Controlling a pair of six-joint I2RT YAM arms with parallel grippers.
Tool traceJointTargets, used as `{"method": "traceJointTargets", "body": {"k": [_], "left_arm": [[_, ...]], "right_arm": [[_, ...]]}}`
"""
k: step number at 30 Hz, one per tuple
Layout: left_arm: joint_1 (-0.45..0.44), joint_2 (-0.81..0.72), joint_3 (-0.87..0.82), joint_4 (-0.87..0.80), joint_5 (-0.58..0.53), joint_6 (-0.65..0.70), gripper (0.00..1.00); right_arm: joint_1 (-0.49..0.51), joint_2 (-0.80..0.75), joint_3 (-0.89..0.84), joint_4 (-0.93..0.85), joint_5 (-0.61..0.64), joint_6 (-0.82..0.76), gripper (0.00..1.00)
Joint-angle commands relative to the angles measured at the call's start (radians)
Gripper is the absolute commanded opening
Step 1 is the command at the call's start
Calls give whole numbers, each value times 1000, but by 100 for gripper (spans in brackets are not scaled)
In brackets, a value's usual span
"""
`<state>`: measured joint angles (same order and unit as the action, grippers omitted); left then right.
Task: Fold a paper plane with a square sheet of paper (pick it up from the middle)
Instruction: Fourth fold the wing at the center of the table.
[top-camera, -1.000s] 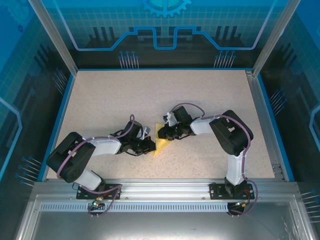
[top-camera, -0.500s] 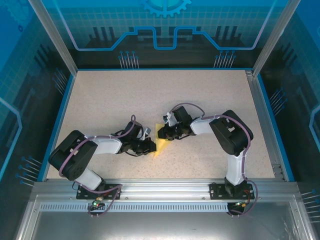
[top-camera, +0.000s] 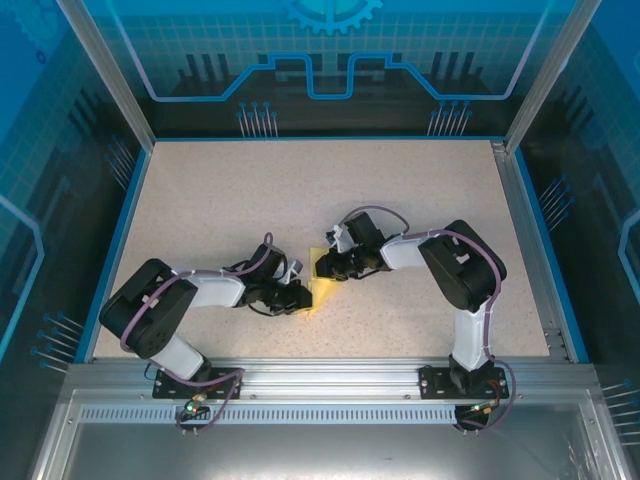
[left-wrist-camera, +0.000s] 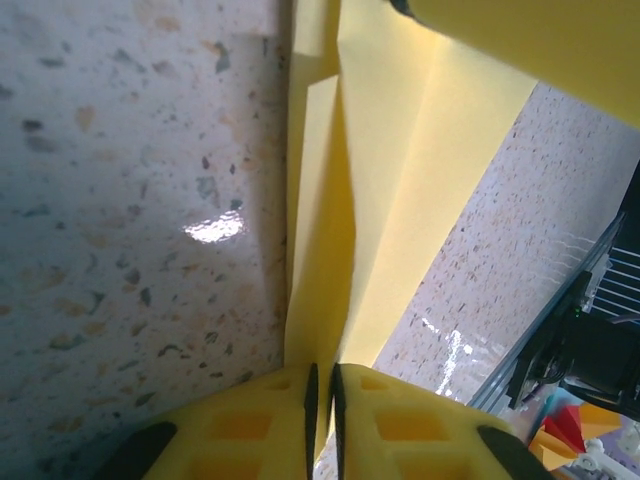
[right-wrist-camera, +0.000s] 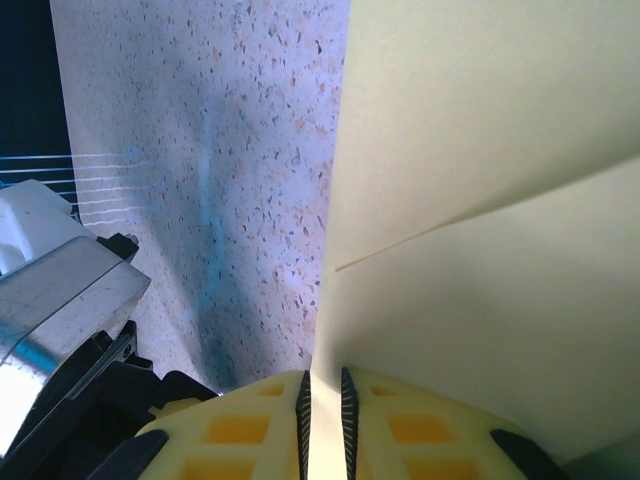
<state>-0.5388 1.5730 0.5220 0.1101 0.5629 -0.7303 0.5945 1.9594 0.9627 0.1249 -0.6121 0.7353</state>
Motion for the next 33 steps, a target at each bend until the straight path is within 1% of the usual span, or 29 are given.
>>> {"method": "traceJointTargets", "body": {"k": [1,4,7,8,10,13,16,18,20,21,23,26,33], "left_arm": [[-4,33,4,-48,25,27,9],[-4,28,3,-51,30,26,0],[-3,18,-1,-61,38,27,0],[-4,17,-1,-68,43,32,0],[-4,10,2,-86,47,41,6],[-3,-4,0,-77,77,40,10],[-4,-6,12,-118,82,65,9],[-3,0,17,-150,77,77,5],[-4,9,21,-174,75,80,4],[-3,14,15,-163,91,77,4],[-3,22,12,-164,121,83,10],[-3,15,9,-202,110,93,13],[-4,-5,0,-192,99,79,10]], "right_arm": [[-4,62,-27,-99,60,-23,19],[-4,62,-27,-103,60,-24,20],[-5,64,-25,-105,61,-26,20],[-3,64,-25,-106,62,-27,20],[-4,65,-23,-110,63,-28,20],[-4,67,-24,-115,69,-33,20],[-5,70,-27,-118,75,-36,20],[-4,75,-26,-120,75,-38,20],[-4,76,-28,-118,75,-37,20],[-5,78,-29,-120,77,-38,20],[-4,80,-30,-122,78,-40,20],[-6,78,-32,-122,79,-40,20],[-5,82,-30,-124,83,-40,20]]}}
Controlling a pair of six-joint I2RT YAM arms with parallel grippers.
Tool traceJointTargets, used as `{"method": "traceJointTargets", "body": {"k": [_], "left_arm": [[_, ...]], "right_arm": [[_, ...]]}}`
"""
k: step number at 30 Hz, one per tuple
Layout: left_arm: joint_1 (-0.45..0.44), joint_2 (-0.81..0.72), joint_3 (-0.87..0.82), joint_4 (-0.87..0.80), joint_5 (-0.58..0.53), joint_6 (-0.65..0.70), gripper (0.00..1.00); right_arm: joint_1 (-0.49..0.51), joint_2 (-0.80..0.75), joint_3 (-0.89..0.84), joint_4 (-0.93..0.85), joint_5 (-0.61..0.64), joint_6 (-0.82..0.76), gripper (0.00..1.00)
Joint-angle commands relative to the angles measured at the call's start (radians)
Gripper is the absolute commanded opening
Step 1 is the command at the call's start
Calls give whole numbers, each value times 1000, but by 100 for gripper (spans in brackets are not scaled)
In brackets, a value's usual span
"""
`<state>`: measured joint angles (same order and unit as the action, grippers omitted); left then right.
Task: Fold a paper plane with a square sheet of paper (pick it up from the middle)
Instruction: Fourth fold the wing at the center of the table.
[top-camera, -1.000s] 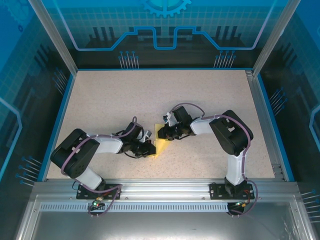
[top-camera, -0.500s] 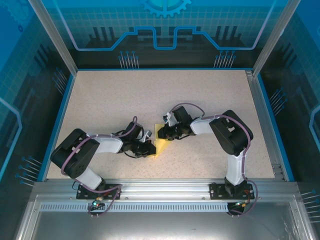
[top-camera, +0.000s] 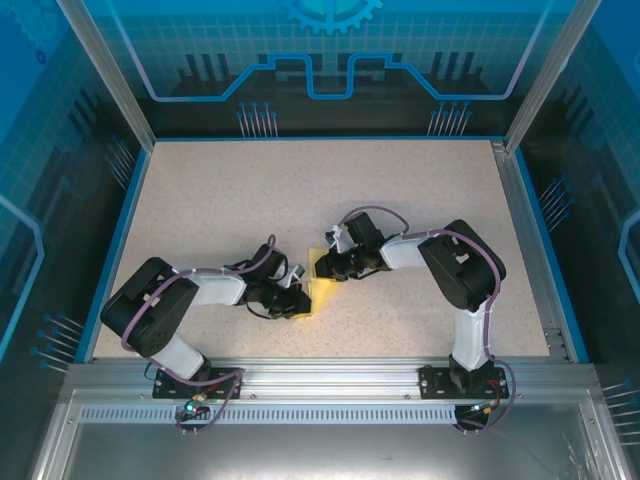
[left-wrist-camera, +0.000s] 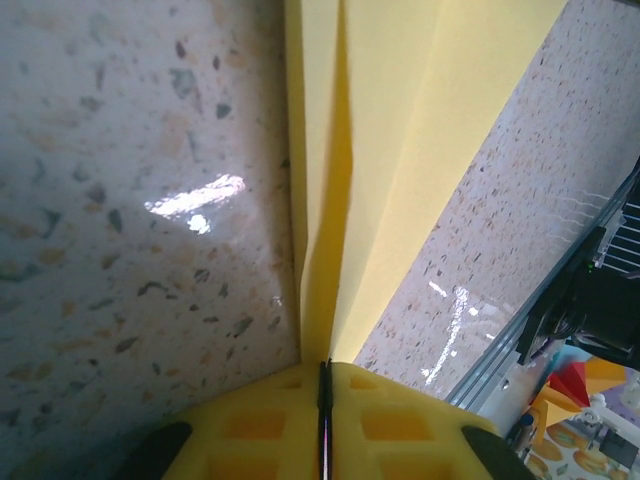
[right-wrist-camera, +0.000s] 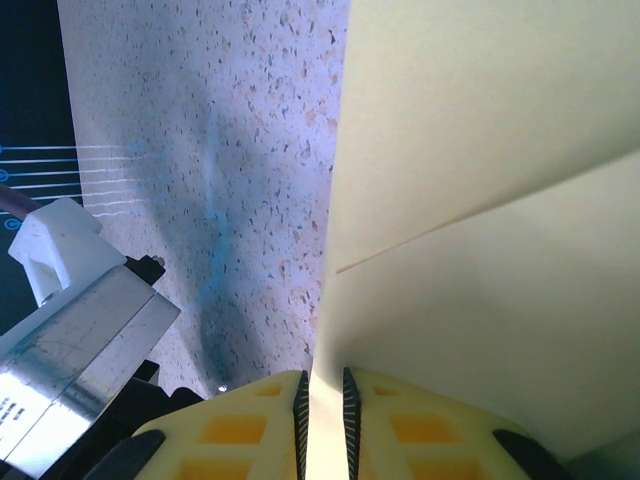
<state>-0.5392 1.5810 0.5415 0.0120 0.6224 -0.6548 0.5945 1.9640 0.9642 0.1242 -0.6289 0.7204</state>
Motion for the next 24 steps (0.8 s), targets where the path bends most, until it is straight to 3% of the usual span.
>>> {"method": "traceJointTargets", "body": {"k": [1,6,14,24], "left_arm": [[-4,-16,-20,-92,37,1,11],[-2,-84,-18,-108,21,-8,21],[-2,-317,-21,-145,-112,-78,26],[-4,-175,68,36,-62,-136,24]], "right_arm": [[-5,78,-33,-125,100,-26,20],[-6,79,-29,-143,110,-32,20],[-5,75,-33,-144,117,-32,19],[-6,73,-39,-141,118,-29,19]]}}
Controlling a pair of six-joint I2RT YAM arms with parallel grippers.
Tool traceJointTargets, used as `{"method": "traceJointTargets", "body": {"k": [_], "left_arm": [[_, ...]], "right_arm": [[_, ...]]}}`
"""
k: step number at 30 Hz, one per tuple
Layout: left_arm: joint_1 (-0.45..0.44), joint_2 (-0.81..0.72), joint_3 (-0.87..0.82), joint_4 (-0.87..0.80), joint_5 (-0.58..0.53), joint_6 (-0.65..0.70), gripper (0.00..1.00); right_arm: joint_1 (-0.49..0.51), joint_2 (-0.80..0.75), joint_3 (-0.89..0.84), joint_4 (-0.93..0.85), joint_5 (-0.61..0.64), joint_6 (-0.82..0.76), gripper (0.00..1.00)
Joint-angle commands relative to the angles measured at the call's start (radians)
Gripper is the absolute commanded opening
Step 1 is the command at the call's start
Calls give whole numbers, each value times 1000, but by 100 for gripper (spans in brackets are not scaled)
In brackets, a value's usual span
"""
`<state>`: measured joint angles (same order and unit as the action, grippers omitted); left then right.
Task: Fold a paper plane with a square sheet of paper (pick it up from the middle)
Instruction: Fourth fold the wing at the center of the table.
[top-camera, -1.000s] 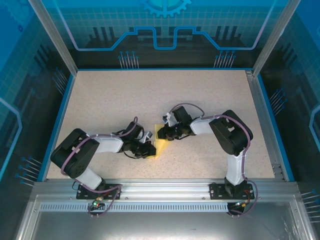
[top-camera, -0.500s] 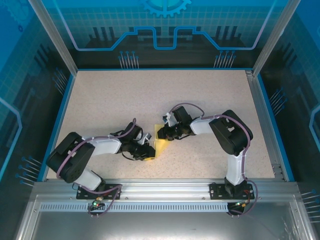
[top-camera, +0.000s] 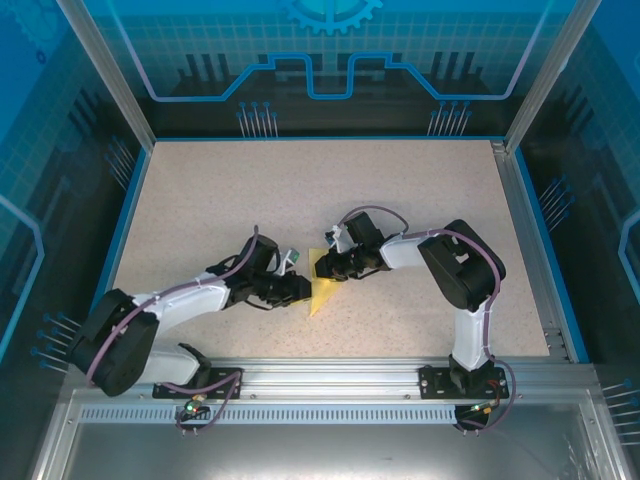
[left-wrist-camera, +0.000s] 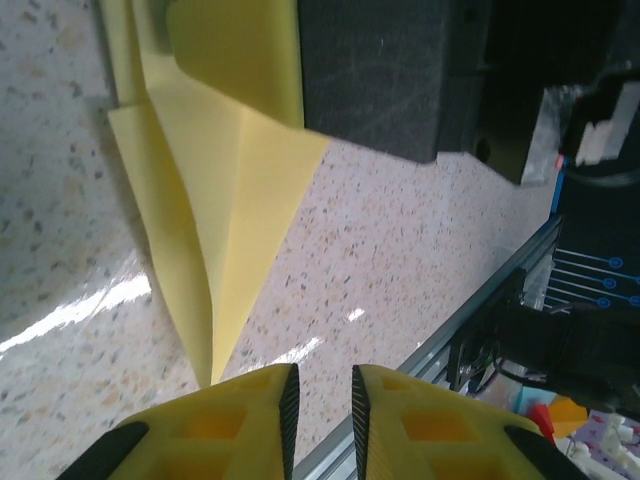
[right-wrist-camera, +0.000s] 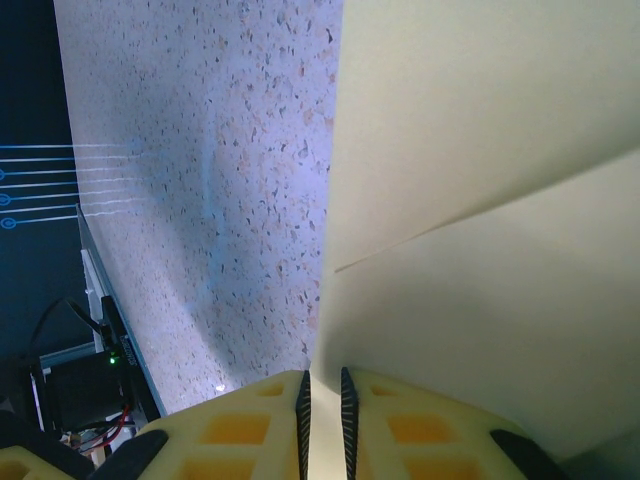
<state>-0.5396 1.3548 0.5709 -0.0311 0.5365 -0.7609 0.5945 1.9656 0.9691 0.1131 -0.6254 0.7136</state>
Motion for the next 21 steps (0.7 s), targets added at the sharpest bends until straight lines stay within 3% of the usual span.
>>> {"method": "traceJointTargets", "body": {"k": [1,9,21], "left_arm": [[-4,70,43,98,29,-38,23],[-18,215,85,203,46,-66,23],[-25,306,50,161,19,-27,19]], "right_arm": [[-5,72,-43,-128,113,-22,19],[-7,78,-41,-123,112,-17,19],[-12,78,-46,-131,113,-22,19]]}}
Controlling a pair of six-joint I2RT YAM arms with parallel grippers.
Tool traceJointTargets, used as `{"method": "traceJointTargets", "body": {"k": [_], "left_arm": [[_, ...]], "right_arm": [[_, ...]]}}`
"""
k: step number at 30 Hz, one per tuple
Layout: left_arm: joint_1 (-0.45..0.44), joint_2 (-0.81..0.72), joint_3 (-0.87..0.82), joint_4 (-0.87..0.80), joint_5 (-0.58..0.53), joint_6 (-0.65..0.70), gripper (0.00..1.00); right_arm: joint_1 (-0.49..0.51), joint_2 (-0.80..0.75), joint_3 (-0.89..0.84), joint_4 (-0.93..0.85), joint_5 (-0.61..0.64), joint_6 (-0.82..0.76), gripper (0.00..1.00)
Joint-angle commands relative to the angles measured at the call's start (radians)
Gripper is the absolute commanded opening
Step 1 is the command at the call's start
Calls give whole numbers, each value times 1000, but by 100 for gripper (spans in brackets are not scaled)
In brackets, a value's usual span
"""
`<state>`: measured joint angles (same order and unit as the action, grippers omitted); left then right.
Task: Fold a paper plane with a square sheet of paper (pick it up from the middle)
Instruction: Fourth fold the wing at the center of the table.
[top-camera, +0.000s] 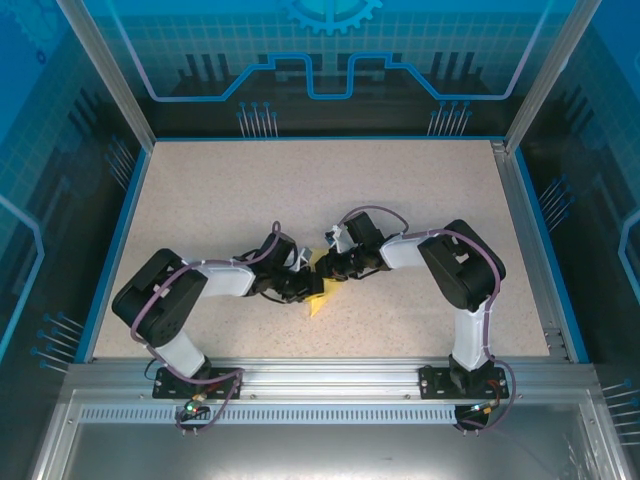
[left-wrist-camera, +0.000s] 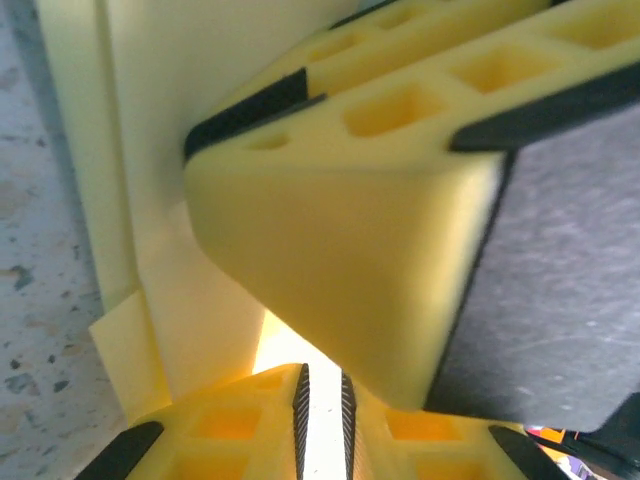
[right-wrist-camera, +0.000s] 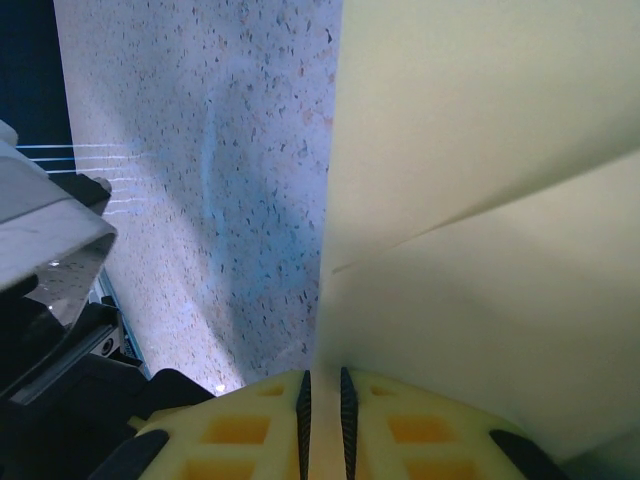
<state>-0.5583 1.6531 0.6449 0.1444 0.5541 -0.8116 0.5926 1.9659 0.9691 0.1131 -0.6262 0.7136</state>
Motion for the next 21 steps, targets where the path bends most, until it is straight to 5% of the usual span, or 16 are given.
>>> {"method": "traceJointTargets", "body": {"k": [1,21], "left_arm": [[-5,11,-29,-24,0,27,19],[-37,-55,-99,-168,44,135,18]], "right_arm": [[-11,79,-47,-131,116,-22,19],[-18,77,-47,-147,121,-27,19]]}}
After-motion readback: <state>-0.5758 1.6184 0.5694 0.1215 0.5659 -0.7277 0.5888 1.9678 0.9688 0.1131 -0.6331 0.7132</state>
